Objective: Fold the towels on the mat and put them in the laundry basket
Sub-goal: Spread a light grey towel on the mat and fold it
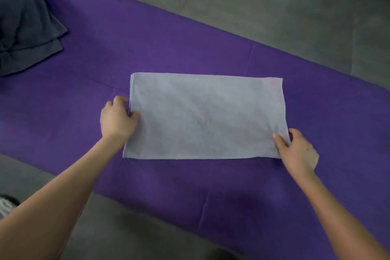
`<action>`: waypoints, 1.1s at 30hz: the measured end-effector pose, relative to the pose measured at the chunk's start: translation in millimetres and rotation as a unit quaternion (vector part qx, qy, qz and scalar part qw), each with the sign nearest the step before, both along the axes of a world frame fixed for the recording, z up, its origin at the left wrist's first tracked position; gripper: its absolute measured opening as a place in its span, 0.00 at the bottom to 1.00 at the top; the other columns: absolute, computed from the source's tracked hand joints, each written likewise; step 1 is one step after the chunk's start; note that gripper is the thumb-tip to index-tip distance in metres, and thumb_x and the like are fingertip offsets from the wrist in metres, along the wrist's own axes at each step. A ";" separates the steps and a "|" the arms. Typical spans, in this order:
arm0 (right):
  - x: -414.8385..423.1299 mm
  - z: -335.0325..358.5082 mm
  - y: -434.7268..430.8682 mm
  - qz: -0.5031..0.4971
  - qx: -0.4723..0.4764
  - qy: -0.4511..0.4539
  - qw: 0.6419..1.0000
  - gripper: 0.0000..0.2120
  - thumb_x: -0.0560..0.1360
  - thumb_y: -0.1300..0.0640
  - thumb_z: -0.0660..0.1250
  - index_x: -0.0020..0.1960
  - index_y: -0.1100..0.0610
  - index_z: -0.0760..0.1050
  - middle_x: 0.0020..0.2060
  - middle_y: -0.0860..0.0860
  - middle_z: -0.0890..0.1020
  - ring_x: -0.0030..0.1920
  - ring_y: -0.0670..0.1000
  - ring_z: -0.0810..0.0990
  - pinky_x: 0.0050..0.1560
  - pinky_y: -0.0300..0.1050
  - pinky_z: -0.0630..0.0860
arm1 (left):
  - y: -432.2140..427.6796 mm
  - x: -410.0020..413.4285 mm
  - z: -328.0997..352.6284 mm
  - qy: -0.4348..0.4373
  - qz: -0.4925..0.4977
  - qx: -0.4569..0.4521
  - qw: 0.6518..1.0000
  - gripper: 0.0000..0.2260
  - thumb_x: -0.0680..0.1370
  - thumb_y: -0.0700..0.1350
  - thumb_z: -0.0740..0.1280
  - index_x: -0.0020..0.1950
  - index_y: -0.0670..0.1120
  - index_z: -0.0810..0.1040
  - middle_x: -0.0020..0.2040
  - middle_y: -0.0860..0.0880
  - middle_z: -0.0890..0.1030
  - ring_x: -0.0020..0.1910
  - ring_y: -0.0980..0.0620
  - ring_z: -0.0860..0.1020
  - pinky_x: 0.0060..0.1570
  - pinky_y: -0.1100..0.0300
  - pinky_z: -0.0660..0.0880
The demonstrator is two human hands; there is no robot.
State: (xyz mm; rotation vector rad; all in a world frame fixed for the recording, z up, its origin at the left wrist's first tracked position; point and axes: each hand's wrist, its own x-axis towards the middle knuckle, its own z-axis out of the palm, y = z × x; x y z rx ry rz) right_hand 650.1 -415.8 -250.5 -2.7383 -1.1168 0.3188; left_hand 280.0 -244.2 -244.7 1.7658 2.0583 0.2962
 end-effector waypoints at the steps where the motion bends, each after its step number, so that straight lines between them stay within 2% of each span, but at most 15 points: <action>1: 2.8 -1.3 -11.2 0.026 0.012 -0.043 0.999 0.23 0.76 0.44 0.63 0.60 0.61 0.74 0.48 0.60 0.81 0.46 0.63 0.78 0.40 0.51 0.69 | -1.6 4.8 -0.6 0.039 -0.032 0.036 0.998 0.16 0.73 0.44 0.69 0.58 0.39 0.73 0.51 0.38 0.77 0.52 0.37 0.73 0.51 0.48 0.69; 4: 1.1 -0.9 -36.3 0.175 0.076 -0.203 0.960 0.22 0.74 0.44 0.62 0.57 0.61 0.76 0.46 0.58 0.80 0.42 0.61 0.77 0.42 0.54 0.70 | -28.2 13.5 1.4 0.055 -0.231 0.149 0.960 0.12 0.73 0.45 0.64 0.51 0.38 0.78 0.45 0.38 0.76 0.43 0.36 0.74 0.46 0.46 0.72; 7: -10.2 -2.1 -43.5 0.371 0.128 -0.196 0.899 0.17 0.74 0.47 0.64 0.55 0.58 0.78 0.50 0.54 0.80 0.48 0.56 0.77 0.53 0.55 0.69 | -70.3 4.8 -0.4 0.091 -0.465 0.137 0.870 0.15 0.73 0.52 0.59 0.47 0.44 0.79 0.42 0.45 0.76 0.39 0.42 0.76 0.38 0.51 0.76; 8: -12.0 -5.5 -42.5 0.415 0.118 -0.194 0.881 0.15 0.73 0.50 0.64 0.54 0.58 0.78 0.50 0.53 0.80 0.49 0.56 0.78 0.56 0.55 0.69 | -77.2 -0.4 -1.9 0.121 -0.500 0.118 0.850 0.16 0.73 0.54 0.58 0.49 0.45 0.79 0.44 0.46 0.76 0.40 0.43 0.76 0.39 0.52 0.76; 10: -9.6 -14.2 -37.1 0.449 0.092 -0.208 0.865 0.14 0.70 0.57 0.65 0.54 0.58 0.77 0.50 0.53 0.80 0.49 0.56 0.78 0.56 0.54 0.68 | -77.7 -7.3 -4.4 0.152 -0.516 0.099 0.837 0.17 0.72 0.54 0.57 0.54 0.47 0.76 0.46 0.46 0.76 0.44 0.43 0.77 0.41 0.51 0.77; 13: -2.8 -17.8 -28.0 0.448 0.080 -0.203 0.867 0.15 0.68 0.61 0.60 0.53 0.57 0.77 0.47 0.51 0.81 0.45 0.55 0.79 0.51 0.49 0.67 | -70.0 -7.4 -6.2 0.177 -0.516 0.108 0.831 0.15 0.66 0.45 0.66 0.52 0.43 0.76 0.45 0.44 0.77 0.41 0.42 0.77 0.36 0.52 0.77; 15: -0.4 -13.8 -28.1 0.447 0.074 -0.187 0.872 0.17 0.69 0.62 0.56 0.50 0.57 0.79 0.45 0.49 0.83 0.41 0.54 0.80 0.48 0.47 0.66 | -67.3 -7.3 -4.3 0.198 -0.510 0.084 0.833 0.23 0.54 0.34 0.72 0.48 0.41 0.77 0.42 0.44 0.77 0.37 0.42 0.77 0.32 0.54 0.76; 17: 0.6 -7.6 -31.8 0.439 0.065 -0.167 0.881 0.17 0.69 0.64 0.55 0.49 0.57 0.81 0.45 0.49 0.84 0.40 0.53 0.80 0.46 0.46 0.65 | -63.4 -14.6 0.4 0.175 -0.497 0.066 0.847 0.25 0.49 0.29 0.73 0.45 0.41 0.79 0.39 0.44 0.78 0.33 0.43 0.77 0.27 0.56 0.75; 20: -2.6 5.9 -40.0 0.427 0.045 -0.093 0.898 0.19 0.67 0.62 0.53 0.45 0.56 0.82 0.40 0.47 0.83 0.39 0.50 0.76 0.43 0.42 0.64 | -56.0 -36.0 8.7 0.060 -0.492 0.024 0.868 0.18 0.58 0.29 0.71 0.44 0.43 0.80 0.38 0.48 0.79 0.35 0.47 0.79 0.30 0.58 0.76; 23: -10.8 26.3 -60.4 0.418 0.021 0.046 0.907 0.17 0.65 0.57 0.55 0.41 0.52 0.82 0.33 0.39 0.80 0.36 0.42 0.75 0.41 0.34 0.60 | -54.8 -62.5 24.1 -0.007 -0.497 -0.097 0.862 0.12 0.67 0.36 0.69 0.43 0.53 0.79 0.38 0.58 0.79 0.40 0.60 0.76 0.36 0.71 0.69; 25: -10.0 41.3 -73.7 0.350 0.006 0.149 0.925 0.12 0.67 0.56 0.60 0.42 0.48 0.82 0.34 0.33 0.79 0.40 0.35 0.75 0.42 0.28 0.63 | -47.1 -75.9 42.0 -0.049 -0.422 -0.219 0.879 0.06 0.68 0.48 0.73 0.42 0.58 0.80 0.37 0.59 0.81 0.40 0.63 0.78 0.39 0.71 0.70; 27: -2.8 54.4 -74.5 0.240 0.021 0.288 0.927 0.11 0.71 0.63 0.68 0.44 0.47 0.81 0.40 0.34 0.81 0.44 0.35 0.77 0.46 0.27 0.69 | -34.4 -82.5 57.0 -0.134 -0.321 -0.278 0.895 0.10 0.65 0.58 0.75 0.43 0.57 0.82 0.39 0.53 0.83 0.38 0.60 0.79 0.42 0.67 0.72; 28: 2.4 59.4 -69.9 0.197 0.046 0.342 0.918 0.14 0.71 0.66 0.70 0.45 0.47 0.81 0.42 0.38 0.82 0.44 0.38 0.79 0.47 0.27 0.71 | -27.4 -80.9 61.1 -0.190 -0.264 -0.287 0.901 0.11 0.65 0.56 0.76 0.44 0.54 0.83 0.40 0.50 0.84 0.40 0.57 0.80 0.45 0.65 0.73; 30: 13.3 64.0 -53.9 0.140 0.108 0.380 0.908 0.14 0.72 0.67 0.70 0.47 0.48 0.81 0.42 0.42 0.84 0.42 0.39 0.80 0.46 0.27 0.72 | -16.3 -68.5 65.4 -0.283 -0.167 -0.270 0.905 0.10 0.67 0.49 0.76 0.45 0.47 0.83 0.42 0.46 0.84 0.43 0.53 0.81 0.49 0.60 0.74; 33: 22.0 59.0 -18.6 0.082 0.151 0.394 0.903 0.07 0.71 0.59 0.72 0.46 0.47 0.81 0.40 0.48 0.84 0.41 0.42 0.80 0.46 0.33 0.74 | 0.8 -41.7 59.1 -0.331 -0.068 -0.200 0.919 0.04 0.73 0.42 0.70 0.46 0.44 0.81 0.45 0.47 0.83 0.43 0.55 0.81 0.50 0.58 0.74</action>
